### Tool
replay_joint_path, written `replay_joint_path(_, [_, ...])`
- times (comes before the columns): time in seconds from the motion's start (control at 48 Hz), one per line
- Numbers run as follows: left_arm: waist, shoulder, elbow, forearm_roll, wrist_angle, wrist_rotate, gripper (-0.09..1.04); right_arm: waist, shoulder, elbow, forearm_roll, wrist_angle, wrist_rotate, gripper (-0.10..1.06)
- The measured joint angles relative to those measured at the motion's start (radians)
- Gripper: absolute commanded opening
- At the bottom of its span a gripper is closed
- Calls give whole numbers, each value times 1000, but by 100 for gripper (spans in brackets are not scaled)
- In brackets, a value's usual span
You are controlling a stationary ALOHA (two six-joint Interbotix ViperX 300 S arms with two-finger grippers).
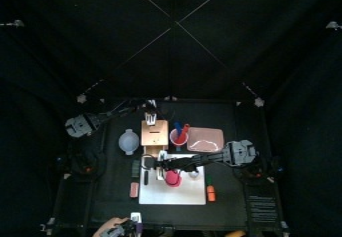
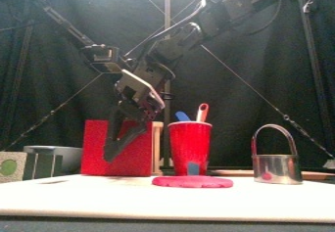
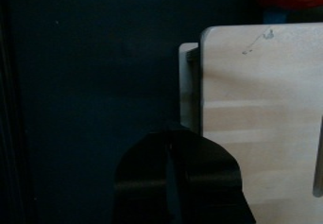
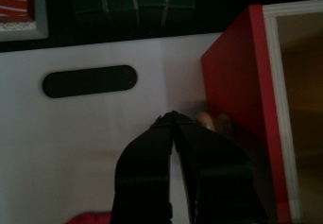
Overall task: Get the cutter from the drawer then cut the dough then place the extra dough in the bowl
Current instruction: Shut the drawer
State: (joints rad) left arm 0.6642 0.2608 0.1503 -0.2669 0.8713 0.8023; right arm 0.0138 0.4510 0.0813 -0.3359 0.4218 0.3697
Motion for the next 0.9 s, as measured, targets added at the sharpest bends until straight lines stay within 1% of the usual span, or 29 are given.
replay_joint_path(0.188, [0, 3, 0, 0, 2, 0, 35, -11, 3, -2, -6, 0, 0, 15])
replay_joint_path(0.396, [2, 6, 0, 0, 2, 2, 35, -26, 3, -8, -34, 0, 0, 15])
replay_joint_path(0.896, [2, 14, 0, 0, -2, 2, 35, -86, 23, -34, -91, 2, -8, 15])
